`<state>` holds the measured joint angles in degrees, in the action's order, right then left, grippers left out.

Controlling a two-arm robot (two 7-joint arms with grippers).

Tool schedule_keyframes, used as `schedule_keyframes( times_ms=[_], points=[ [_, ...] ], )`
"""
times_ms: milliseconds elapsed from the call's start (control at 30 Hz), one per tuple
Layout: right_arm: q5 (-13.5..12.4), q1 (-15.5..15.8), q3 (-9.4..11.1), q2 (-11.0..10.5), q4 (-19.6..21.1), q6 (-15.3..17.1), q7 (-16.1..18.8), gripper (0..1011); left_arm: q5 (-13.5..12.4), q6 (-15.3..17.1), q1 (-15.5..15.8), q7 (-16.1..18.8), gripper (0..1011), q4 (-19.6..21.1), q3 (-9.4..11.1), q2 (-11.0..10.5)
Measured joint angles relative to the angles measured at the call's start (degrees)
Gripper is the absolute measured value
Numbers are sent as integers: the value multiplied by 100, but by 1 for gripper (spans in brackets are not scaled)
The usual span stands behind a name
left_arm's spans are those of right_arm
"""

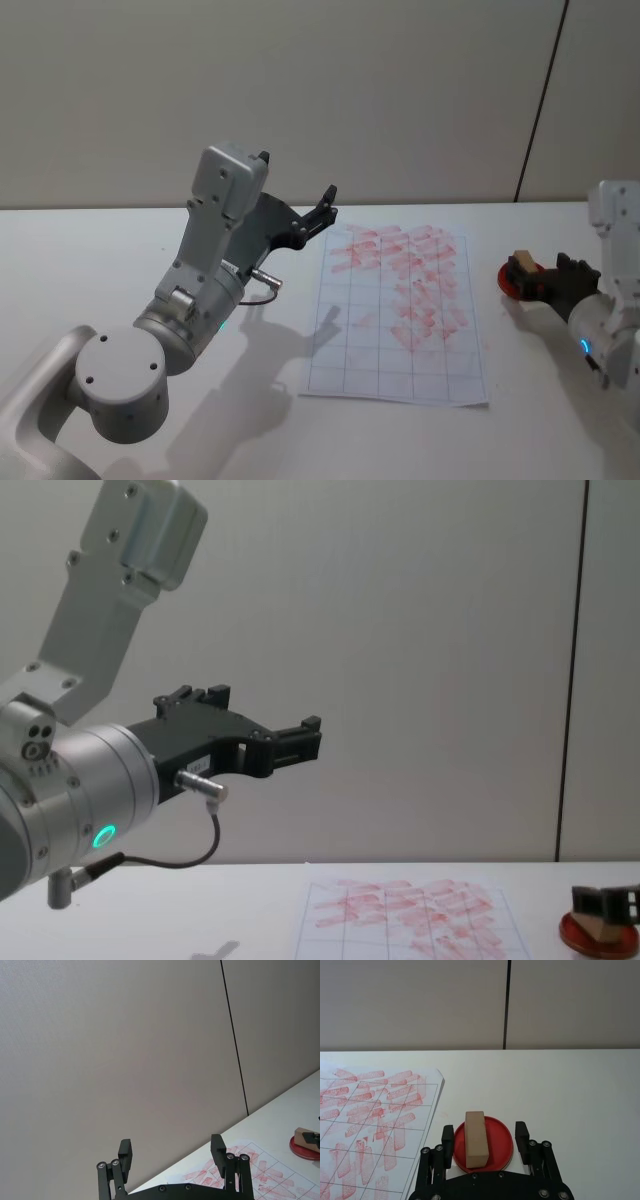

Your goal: Use the one hand to pick up the stamp and affix it onto the A4 paper.

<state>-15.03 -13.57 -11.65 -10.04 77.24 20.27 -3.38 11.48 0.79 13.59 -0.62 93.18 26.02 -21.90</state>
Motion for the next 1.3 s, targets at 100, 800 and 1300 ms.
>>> schedule_keyframes(
  times_ms=[100,800,1300],
  points=[
    [12,-36,-5,24,-98,-5,20,704,0,0,0,0,1001,0,0,0],
    [94,-181,-19,123,-479,17,17,219,0,0,0,0,1002,0,0,0],
    [125,-202,-2,151,-461,71,-27,220,0,0,0,0,1001,0,0,0]
  ],
)
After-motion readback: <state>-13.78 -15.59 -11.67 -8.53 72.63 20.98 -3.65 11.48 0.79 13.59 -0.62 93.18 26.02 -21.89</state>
